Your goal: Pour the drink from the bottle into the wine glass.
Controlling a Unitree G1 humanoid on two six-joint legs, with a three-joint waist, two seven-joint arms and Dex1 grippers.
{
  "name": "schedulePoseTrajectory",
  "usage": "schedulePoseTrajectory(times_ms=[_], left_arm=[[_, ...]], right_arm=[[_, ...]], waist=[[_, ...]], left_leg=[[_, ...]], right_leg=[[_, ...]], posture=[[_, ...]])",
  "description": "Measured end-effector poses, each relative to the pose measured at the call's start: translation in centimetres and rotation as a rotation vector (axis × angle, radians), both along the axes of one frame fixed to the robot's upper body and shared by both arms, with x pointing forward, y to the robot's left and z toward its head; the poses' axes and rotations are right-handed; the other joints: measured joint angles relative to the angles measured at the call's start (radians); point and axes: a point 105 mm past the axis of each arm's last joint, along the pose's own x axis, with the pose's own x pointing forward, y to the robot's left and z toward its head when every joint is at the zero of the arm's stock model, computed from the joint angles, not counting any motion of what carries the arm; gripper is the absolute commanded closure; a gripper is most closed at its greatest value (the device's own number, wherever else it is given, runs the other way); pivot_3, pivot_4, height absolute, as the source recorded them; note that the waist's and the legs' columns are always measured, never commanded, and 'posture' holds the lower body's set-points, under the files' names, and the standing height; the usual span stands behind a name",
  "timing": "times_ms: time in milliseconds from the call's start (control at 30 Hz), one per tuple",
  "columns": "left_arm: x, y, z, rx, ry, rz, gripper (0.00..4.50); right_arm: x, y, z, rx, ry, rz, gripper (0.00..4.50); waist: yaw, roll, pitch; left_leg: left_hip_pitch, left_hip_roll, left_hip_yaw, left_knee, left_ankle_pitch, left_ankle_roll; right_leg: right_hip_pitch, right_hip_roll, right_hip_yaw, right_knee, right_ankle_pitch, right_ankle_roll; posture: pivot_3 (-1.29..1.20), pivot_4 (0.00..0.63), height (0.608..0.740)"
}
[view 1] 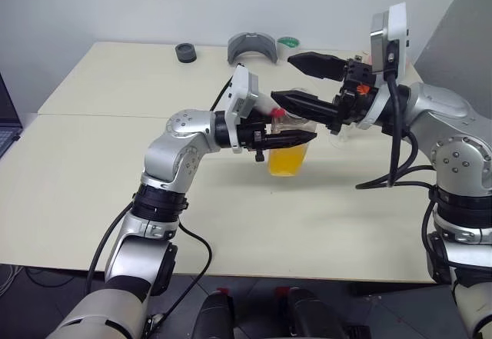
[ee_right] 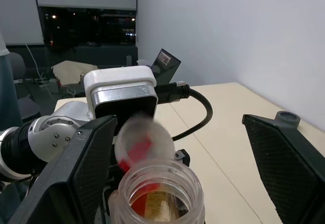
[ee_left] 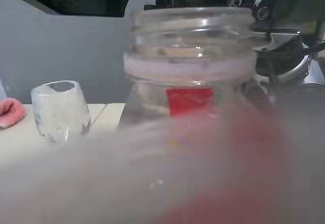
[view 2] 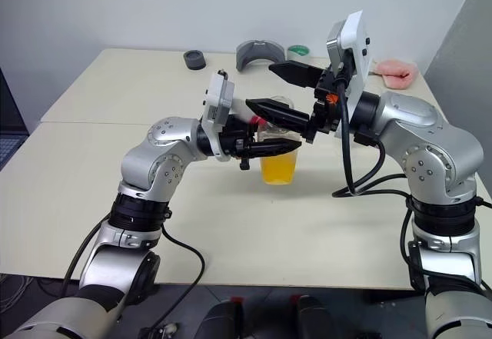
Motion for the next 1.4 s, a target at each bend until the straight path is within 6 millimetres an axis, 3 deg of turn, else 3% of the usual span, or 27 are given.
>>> schedulePoseTrajectory(times_ms=[33,133,367,867,1000,1400], left_arm=[[-0.01,-0.03,0.0,-0.001,0.0,-0.001,2.73],[-0.04,-0.08,0.01,-0.003,0.0,-0.003,2.73],[0.21,0.01,-0.23,0.001,0.01,0.006,2.73],[0.24,0.03,-0.17,-0.001,-0.001,0.008,2.73],[0.26,0.03,-0.19,0.0,-0.001,0.01,2.73],[0.38,0.04,-0.18,0.0,-0.001,0.022,2.73]], right_arm=[[-0.01,0.0,0.0,0.0,0.0,0.0,0.28],[-0.01,0.0,-0.02,-0.001,0.0,0.0,0.87],[0.02,-0.04,0.07,0.002,-0.006,-0.014,3.28],[0.05,-0.43,0.46,0.021,-0.011,-0.026,3.28],[0.03,-0.42,0.4,0.02,-0.004,-0.022,4.45],[0.18,-0.52,0.28,0.02,0.01,-0.025,4.45]], waist=[[0.0,0.0,0.0],[0.0,0.0,0.0],[0.0,0.0,0.0],[0.0,0.0,0.0],[0.0,0.0,0.0],[0.0,0.0,0.0]], left_leg=[[0.0,0.0,0.0,0.0,0.0,0.0],[0.0,0.0,0.0,0.0,0.0,0.0],[0.0,0.0,0.0,0.0,0.0,0.0],[0.0,0.0,0.0,0.0,0.0,0.0],[0.0,0.0,0.0,0.0,0.0,0.0],[0.0,0.0,0.0,0.0,0.0,0.0]], right_leg=[[0.0,0.0,0.0,0.0,0.0,0.0],[0.0,0.0,0.0,0.0,0.0,0.0],[0.0,0.0,0.0,0.0,0.0,0.0],[0.0,0.0,0.0,0.0,0.0,0.0],[0.0,0.0,0.0,0.0,0.0,0.0],[0.0,0.0,0.0,0.0,0.0,0.0]], posture=[[0.0,0.15,0.74],[0.0,0.15,0.74],[0.0,0.15,0.74],[0.0,0.15,0.74],[0.0,0.15,0.74],[0.0,0.15,0.74]])
